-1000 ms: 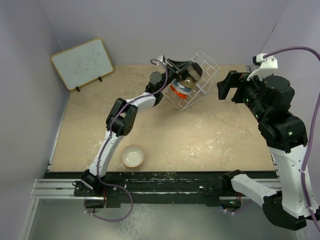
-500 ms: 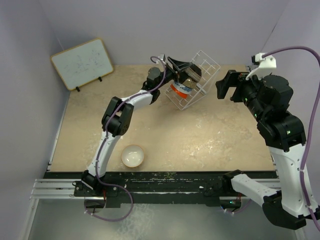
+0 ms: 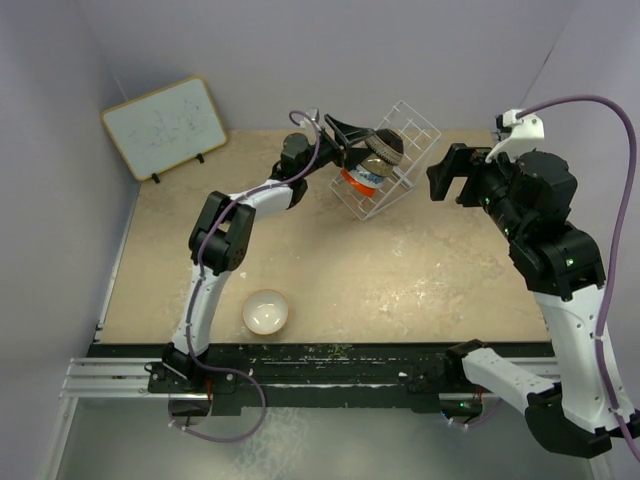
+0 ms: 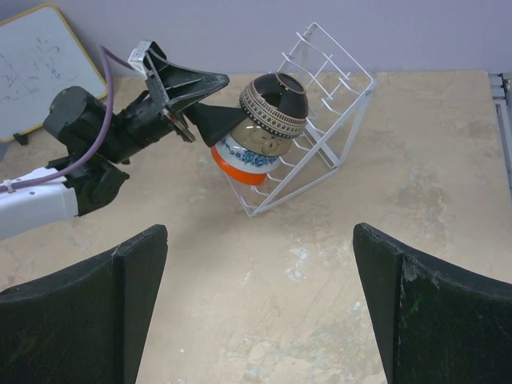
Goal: Load the bowls into the dish rack
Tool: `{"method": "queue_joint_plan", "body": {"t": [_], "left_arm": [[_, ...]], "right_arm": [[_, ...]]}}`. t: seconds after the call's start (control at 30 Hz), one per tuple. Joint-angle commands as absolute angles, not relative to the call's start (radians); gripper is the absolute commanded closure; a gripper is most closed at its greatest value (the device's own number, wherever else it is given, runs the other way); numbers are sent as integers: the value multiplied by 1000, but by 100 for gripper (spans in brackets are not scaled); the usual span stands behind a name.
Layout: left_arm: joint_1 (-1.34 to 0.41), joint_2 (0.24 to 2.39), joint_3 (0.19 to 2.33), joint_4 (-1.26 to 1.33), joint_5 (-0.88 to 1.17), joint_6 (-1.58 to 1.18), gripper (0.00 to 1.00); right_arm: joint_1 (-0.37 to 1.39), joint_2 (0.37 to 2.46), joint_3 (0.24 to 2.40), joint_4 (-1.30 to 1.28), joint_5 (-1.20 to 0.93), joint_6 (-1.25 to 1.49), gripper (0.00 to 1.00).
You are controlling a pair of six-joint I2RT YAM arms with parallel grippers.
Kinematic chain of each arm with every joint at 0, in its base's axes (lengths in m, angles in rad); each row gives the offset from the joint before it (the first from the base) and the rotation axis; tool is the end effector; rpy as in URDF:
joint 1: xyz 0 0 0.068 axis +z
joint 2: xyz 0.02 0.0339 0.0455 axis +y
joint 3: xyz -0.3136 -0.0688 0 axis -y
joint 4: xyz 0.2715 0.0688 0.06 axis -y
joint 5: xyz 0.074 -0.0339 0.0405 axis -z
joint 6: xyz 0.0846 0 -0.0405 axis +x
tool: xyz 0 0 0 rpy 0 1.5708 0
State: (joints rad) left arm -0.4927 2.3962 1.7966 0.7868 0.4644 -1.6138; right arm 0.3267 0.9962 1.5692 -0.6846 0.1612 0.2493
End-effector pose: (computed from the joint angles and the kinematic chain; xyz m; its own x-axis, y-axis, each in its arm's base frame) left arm 0.5596 -0.3434 0.2504 -0.8169 -0.5753 -0.0410 0.1290 -0.1129 -0.9852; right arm 0.1954 0.0519 0.5568 -0.1431 0.2086 -0.9675 -0.1345 0.9644 0.2279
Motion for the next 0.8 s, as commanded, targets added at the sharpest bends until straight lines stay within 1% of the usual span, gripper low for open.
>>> {"method": "queue_joint_plan", "body": {"t": [0.0,0.1,0.37,0.5,0.57,0.77], "left_arm": [[-464,2310,1709,739,488,-1522,17],[-457,2246,1660,735,495,-1489,12],[-435,2105,1516,769,512,-1420,9],[-424,2015,1413,785,521,-1375,3],[-416,1946,1357,773,523,-1325,1],[-407,1698,1192,631,531,-1129,1]], "right_arm": [[324,978,1566,-622,140,262,0],[324,974,1566,-620,140,264,0],[324,967,1562,-620,132,268,0],[324,964,1562,-618,131,267,0],[324,962,1562,-614,130,267,0],[324,964,1558,-603,113,271,0]]}}
